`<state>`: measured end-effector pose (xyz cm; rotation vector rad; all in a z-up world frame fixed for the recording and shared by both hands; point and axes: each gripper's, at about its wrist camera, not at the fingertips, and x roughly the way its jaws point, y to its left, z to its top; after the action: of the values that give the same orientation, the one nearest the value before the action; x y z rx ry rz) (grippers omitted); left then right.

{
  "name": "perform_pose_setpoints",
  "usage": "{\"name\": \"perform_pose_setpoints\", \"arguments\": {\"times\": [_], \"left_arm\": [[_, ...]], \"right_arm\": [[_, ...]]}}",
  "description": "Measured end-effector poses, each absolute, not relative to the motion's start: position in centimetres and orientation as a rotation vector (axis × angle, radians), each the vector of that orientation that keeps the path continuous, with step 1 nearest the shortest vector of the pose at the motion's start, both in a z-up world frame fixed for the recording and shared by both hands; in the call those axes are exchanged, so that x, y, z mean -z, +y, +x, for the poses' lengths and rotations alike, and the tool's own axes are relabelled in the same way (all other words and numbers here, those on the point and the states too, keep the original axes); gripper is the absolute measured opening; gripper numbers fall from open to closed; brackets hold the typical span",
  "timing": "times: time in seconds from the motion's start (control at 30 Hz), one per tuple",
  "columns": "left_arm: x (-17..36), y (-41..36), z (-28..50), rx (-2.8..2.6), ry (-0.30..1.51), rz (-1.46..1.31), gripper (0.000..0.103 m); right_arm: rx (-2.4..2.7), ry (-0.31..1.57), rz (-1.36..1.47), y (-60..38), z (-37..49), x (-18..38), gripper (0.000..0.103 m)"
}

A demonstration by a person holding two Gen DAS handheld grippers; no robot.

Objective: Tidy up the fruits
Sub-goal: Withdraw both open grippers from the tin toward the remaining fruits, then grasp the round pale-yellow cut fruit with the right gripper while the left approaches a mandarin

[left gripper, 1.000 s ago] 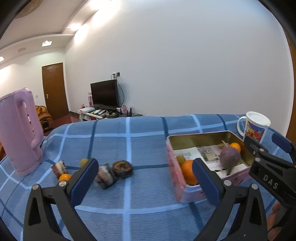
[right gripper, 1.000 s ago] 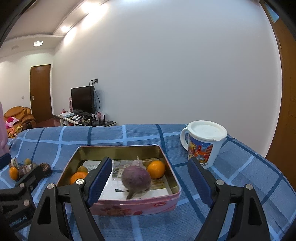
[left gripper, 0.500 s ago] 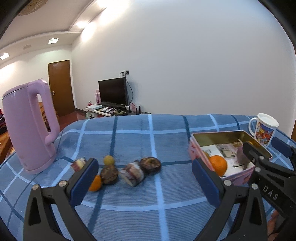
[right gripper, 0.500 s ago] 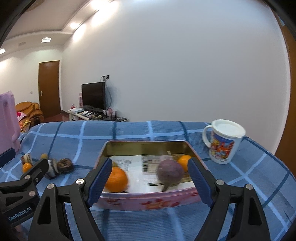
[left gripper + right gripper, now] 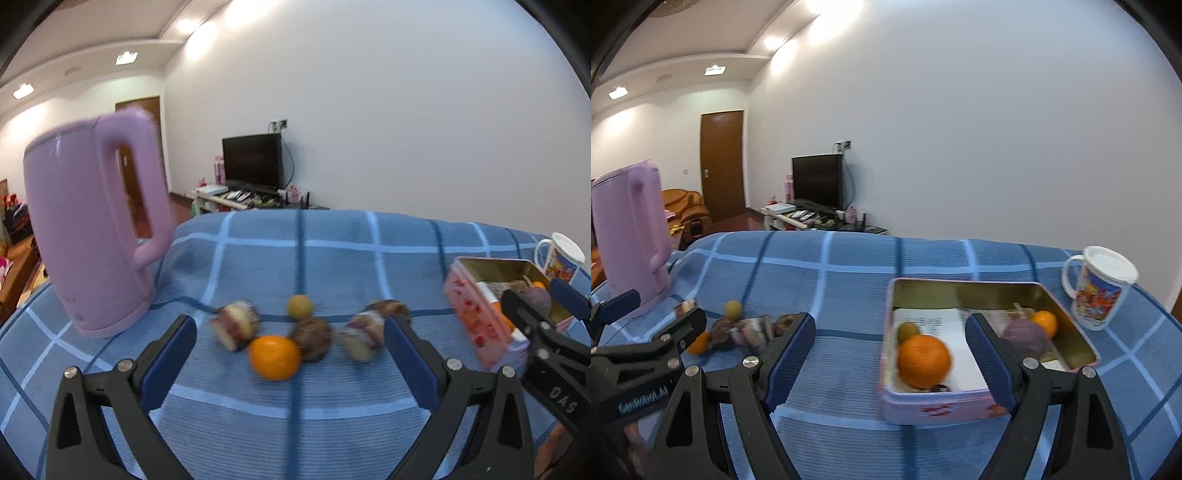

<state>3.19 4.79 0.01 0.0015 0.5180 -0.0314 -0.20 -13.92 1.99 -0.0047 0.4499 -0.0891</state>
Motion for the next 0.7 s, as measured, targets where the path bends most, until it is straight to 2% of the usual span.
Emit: {"name": "perform_pose_setpoints", "arguments": {"times": [0.33, 0.53, 0.6, 0.7], "left_arm": [[0.7, 13.1, 5.1, -0.175, 0.603, -0.099, 0.103], [0.8, 14.9, 5.1, -0.229, 0.607, -0.115, 0.102], [0.9, 14.6, 5.1, -0.217, 0.614, -0.092, 0.100], [0.9, 14.1, 5.3, -0.188, 0.624, -0.076, 0.095]], "right_arm": [[-0.078, 0.547, 0.041, -11.2, 2.3, -0.9, 0.083], [-0.251, 0.679, 0.056, -7.6, 5.2, 0.6, 0.067], [-0.282, 0.724, 0.058, -6.6, 6.2, 1.3, 0.055], [-0.298, 0.774, 0.074, -5.8, 7.5, 2.0, 0.052]]}}
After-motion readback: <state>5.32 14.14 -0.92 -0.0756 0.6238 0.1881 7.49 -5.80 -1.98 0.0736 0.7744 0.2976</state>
